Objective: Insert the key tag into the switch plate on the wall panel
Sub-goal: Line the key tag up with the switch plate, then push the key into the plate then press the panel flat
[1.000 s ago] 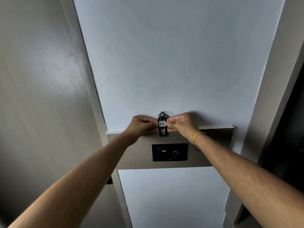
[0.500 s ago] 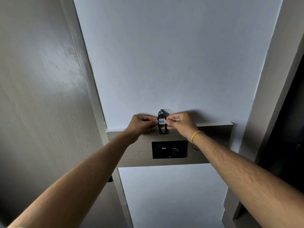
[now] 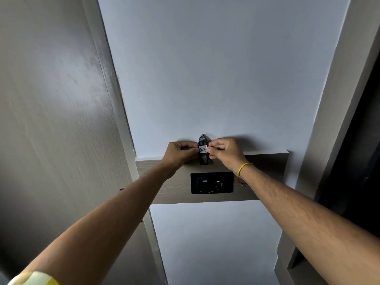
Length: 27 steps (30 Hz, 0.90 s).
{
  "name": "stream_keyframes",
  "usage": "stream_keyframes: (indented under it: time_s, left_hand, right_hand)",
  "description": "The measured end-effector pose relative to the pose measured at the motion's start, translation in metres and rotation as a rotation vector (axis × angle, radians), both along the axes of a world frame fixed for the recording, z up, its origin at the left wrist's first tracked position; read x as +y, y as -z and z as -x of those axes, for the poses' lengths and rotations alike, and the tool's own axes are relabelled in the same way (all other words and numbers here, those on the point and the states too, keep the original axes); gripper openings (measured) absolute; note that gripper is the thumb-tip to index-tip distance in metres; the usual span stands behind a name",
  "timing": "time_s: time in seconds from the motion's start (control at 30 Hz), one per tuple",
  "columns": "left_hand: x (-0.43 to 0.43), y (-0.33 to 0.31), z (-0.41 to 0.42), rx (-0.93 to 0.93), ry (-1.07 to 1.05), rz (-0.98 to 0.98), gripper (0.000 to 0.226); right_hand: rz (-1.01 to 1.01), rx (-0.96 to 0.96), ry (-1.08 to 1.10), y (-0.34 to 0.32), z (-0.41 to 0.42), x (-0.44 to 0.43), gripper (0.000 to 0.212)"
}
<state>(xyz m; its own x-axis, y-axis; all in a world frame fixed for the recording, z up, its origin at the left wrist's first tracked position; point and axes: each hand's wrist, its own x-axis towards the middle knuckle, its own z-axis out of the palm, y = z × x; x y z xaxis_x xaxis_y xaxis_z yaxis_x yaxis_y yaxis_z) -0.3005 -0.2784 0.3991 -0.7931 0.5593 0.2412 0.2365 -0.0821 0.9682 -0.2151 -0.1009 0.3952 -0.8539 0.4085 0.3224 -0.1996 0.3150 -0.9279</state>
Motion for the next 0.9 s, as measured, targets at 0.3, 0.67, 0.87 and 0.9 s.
stream_keyframes:
  time_s: [0.3,0.67,0.87,0.9]
  left_hand:
    - [-0.013,0.035,-0.013,0.052,-0.009,0.032,0.018]
    - [-0.035,0.060,-0.031,0.062,0.107,0.156,0.013]
    - [-0.028,0.048,-0.022,0.065,0.045,0.159,0.014]
    - [-0.025,0.047,-0.019,0.085,0.033,0.164,0.014]
  right_hand:
    - [-0.126,0.037,0.032,0.031,-0.024,-0.020,0.016]
    - [-0.185,-0.044,-0.029,0.058,-0.054,-0.035,0.015]
    - [-0.089,-0.036,0.026,0.051,-0.041,-0.028,0.024]
    - [-0.089,-0.032,0.046,0.051,-0.038,-0.027,0.028]
